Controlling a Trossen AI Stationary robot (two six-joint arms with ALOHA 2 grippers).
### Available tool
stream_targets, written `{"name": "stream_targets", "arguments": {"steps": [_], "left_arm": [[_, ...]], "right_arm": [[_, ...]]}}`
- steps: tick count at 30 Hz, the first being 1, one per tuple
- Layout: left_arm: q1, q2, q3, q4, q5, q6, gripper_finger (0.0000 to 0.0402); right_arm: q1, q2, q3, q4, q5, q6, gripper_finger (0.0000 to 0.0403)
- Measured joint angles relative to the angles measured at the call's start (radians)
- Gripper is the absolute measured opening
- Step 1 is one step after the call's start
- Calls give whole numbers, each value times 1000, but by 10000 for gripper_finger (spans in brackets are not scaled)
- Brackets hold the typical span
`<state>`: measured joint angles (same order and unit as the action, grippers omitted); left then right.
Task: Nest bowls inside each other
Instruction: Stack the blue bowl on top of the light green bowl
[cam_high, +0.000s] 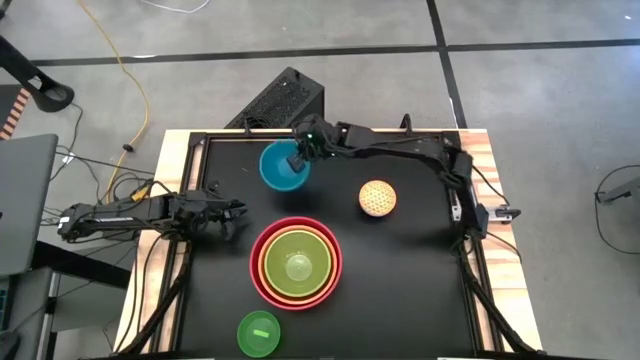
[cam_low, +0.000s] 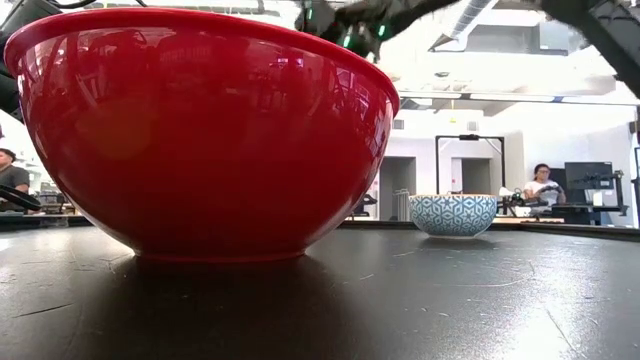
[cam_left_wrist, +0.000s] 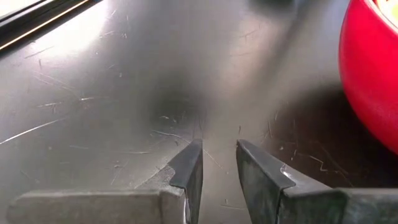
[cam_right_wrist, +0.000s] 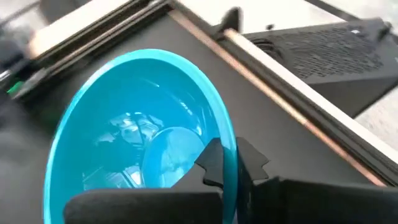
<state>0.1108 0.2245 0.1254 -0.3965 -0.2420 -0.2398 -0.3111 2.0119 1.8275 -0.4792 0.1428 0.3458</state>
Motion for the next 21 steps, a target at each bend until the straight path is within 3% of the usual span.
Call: {"name": "stream_targets", "arguments": {"steps": [4,10,15,21], "left_arm": [[0,0,0,0,0,0,87],[0,0,0,0,0,0,87],[0,0,0,0,0,0,87],[0,0,0,0,0,0,87]], "right_arm": [[90,-96,-2,-97,-13,-36,17],[325,-162,-33,-158,-14,-59,17],[466,-159,-108,-73,-17,-27,17],[494,-158,-232,61,-7,75,17]]}}
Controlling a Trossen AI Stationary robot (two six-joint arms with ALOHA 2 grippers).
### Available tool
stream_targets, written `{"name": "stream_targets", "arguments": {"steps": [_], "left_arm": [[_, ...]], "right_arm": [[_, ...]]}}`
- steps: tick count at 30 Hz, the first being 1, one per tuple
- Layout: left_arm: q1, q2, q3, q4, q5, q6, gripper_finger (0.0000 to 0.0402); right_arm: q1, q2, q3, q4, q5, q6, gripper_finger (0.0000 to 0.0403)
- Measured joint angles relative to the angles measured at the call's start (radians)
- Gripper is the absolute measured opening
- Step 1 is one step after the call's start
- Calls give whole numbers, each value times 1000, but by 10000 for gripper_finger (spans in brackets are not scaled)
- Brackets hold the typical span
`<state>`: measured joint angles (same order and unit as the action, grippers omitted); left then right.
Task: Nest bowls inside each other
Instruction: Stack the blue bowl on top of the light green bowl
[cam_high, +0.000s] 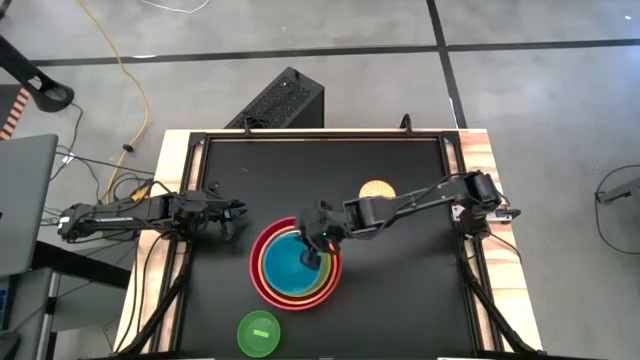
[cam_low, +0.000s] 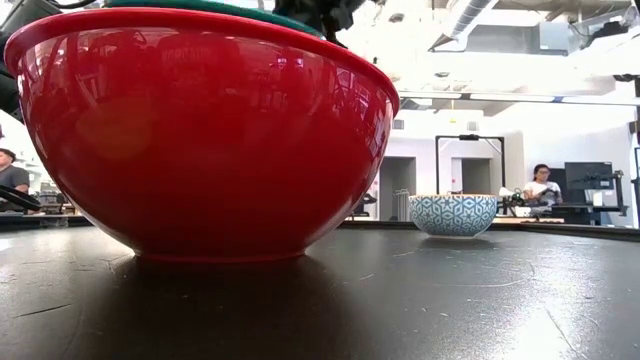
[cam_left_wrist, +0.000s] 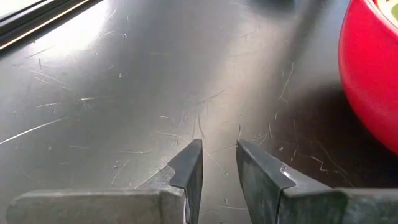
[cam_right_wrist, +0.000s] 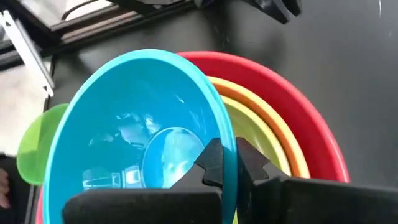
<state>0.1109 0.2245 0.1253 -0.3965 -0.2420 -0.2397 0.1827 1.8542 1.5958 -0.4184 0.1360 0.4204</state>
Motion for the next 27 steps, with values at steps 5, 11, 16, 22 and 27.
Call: {"name": "stream_targets", "arguments": {"steps": [5,11,16,22,27], "left_arm": [[0,0,0,0,0,0,87],[0,0,0,0,0,0,87],[0,0,0,0,0,0,87],[0,0,0,0,0,0,87],[0,0,0,0,0,0,87]], "right_arm": [[-16,0,-99,55,-3,61,17],[-15,-2,-149,112,-7,99,17],[-15,1,-179,120,-8,113,17],[-12,13,-178,144,-7,114,17],[-6,46,-177,188,0,126,35]]}}
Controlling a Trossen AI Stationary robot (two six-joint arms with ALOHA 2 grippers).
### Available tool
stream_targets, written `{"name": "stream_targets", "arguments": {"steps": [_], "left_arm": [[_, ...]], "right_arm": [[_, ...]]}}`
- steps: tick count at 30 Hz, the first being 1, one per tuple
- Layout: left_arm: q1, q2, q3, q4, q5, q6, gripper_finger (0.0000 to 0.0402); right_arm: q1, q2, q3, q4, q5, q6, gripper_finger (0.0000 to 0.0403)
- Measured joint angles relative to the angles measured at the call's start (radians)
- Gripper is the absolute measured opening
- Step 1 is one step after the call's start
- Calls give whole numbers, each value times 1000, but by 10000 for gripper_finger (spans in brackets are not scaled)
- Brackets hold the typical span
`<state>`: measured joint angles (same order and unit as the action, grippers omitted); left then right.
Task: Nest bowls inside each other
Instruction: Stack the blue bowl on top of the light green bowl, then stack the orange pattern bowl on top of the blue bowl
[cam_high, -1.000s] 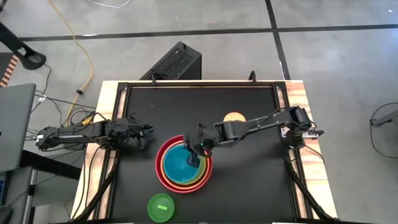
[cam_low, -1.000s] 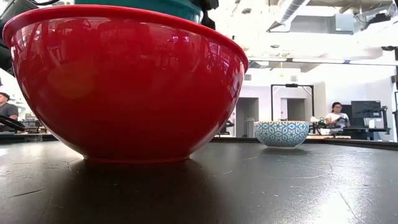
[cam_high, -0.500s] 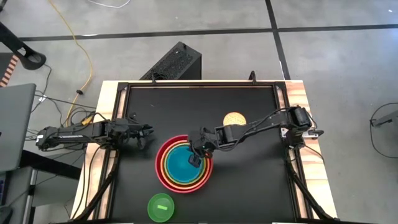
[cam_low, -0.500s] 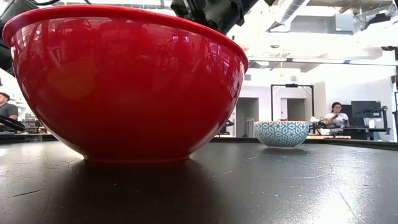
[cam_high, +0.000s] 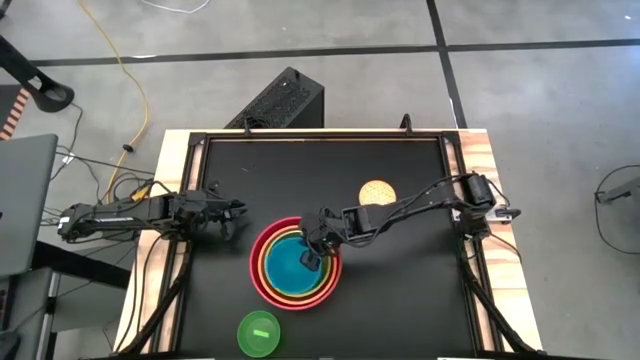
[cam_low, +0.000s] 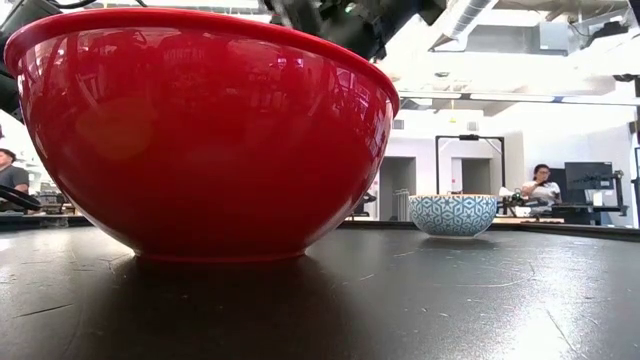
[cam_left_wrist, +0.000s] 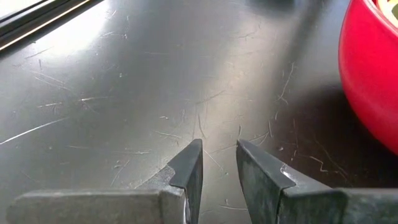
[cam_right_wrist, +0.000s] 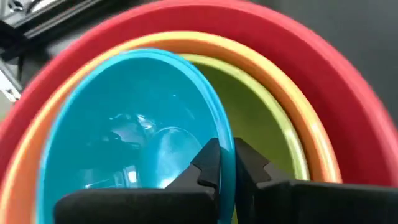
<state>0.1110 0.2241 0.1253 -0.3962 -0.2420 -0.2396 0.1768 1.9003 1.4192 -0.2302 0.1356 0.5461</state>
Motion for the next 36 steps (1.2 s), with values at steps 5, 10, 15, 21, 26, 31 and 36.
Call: {"name": "stream_targets", "arguments": {"steps": [5,10,15,21,26,31,36], "left_arm": [[0,3,0,-1,0,0,87],[0,5,0,0,0,0,87],[0,5,0,0,0,0,87],[0,5,0,0,0,0,87],[0,5,0,0,0,0,87],[0,5,0,0,-1,0,87],[0,5,0,0,0,0,87]], "right_arm": [[-5,16,-1,-7,-1,21,61],[-9,14,-2,-23,-1,33,75],[-15,-7,9,-64,-5,24,79],[-17,-28,105,-224,-4,-34,80],[-45,-73,142,-344,-3,-114,80],[-137,-157,124,-508,58,-134,80],[-266,-322,-52,-536,148,-64,80]]}}
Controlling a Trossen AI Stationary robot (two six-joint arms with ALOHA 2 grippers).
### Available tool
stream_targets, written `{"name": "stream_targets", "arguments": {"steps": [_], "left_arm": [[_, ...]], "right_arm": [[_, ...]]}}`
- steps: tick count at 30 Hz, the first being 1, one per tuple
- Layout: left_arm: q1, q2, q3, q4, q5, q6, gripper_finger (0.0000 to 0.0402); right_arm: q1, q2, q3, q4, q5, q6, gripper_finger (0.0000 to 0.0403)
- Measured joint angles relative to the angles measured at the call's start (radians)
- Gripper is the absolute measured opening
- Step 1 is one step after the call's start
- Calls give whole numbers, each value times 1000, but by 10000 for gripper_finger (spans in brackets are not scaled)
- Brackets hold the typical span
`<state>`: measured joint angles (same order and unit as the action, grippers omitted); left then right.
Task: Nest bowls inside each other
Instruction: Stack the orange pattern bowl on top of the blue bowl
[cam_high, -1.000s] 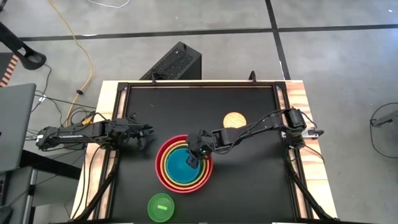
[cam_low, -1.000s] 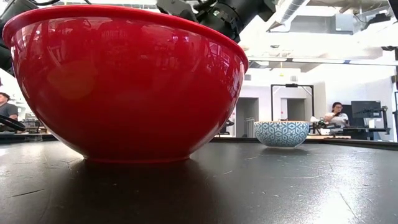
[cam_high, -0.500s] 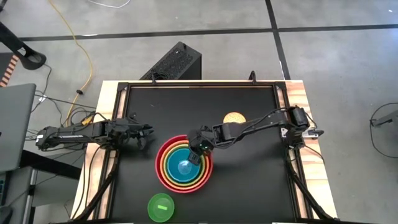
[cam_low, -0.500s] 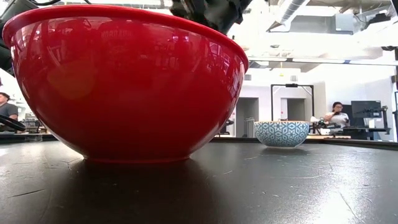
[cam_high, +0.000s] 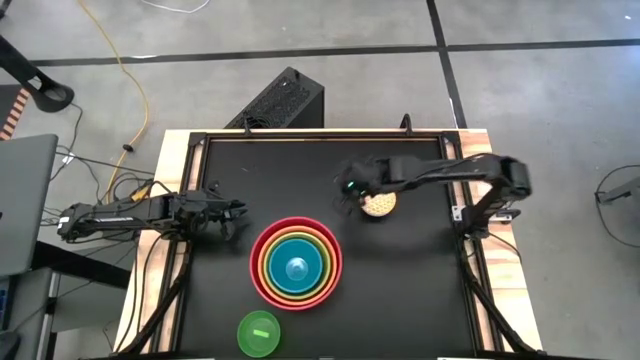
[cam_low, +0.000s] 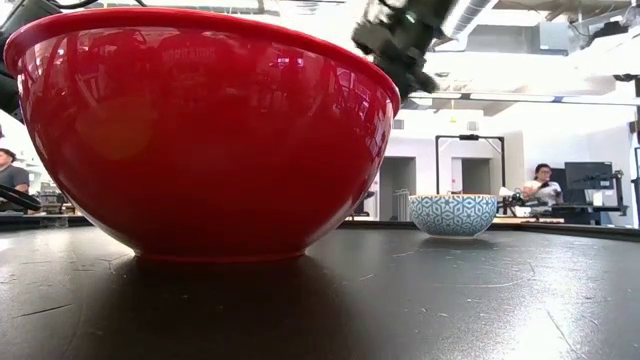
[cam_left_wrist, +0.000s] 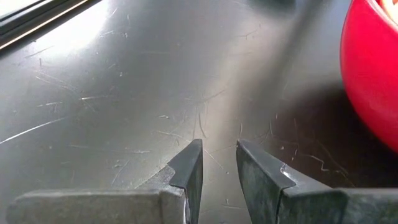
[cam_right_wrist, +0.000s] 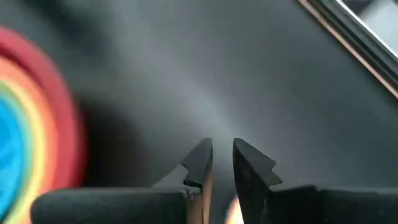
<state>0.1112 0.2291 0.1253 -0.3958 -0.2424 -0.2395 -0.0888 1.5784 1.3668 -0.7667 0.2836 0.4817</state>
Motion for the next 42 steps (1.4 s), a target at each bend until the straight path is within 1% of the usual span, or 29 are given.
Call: {"name": "stream_targets", "arguments": {"steps": [5,7,10,14,18,24,26,28,33,36,39,42], "left_arm": [[0,0,0,0,0,0,87],[0,0,0,0,0,0,87],[0,0,0,0,0,0,87],[0,0,0,0,0,0,87],[0,0,0,0,0,0,87],[0,0,0,0,0,0,87],[0,0,0,0,0,0,87],[0,0,0,0,0,0,87],[0,0,0,0,0,0,87],[0,0,0,0,0,0,87],[0,0,0,0,0,0,87],[0,0,0,0,0,0,87]], "right_arm": [[-133,-145,-266,64,-9,144,81],[-171,-185,-341,62,-27,182,84],[-217,-228,-415,53,-39,206,88],[-263,-265,-449,36,-39,195,107],[-292,-261,-459,31,-47,184,153],[-300,-194,-459,26,-64,167,238],[-299,-165,-459,27,-89,162,255],[-299,-133,-459,26,-113,145,263],[-300,-62,-459,19,-129,114,265],[-301,-31,-459,23,-129,92,256],[-307,-19,-458,23,-129,81,225],[-317,-23,-458,25,-129,60,171]]}}
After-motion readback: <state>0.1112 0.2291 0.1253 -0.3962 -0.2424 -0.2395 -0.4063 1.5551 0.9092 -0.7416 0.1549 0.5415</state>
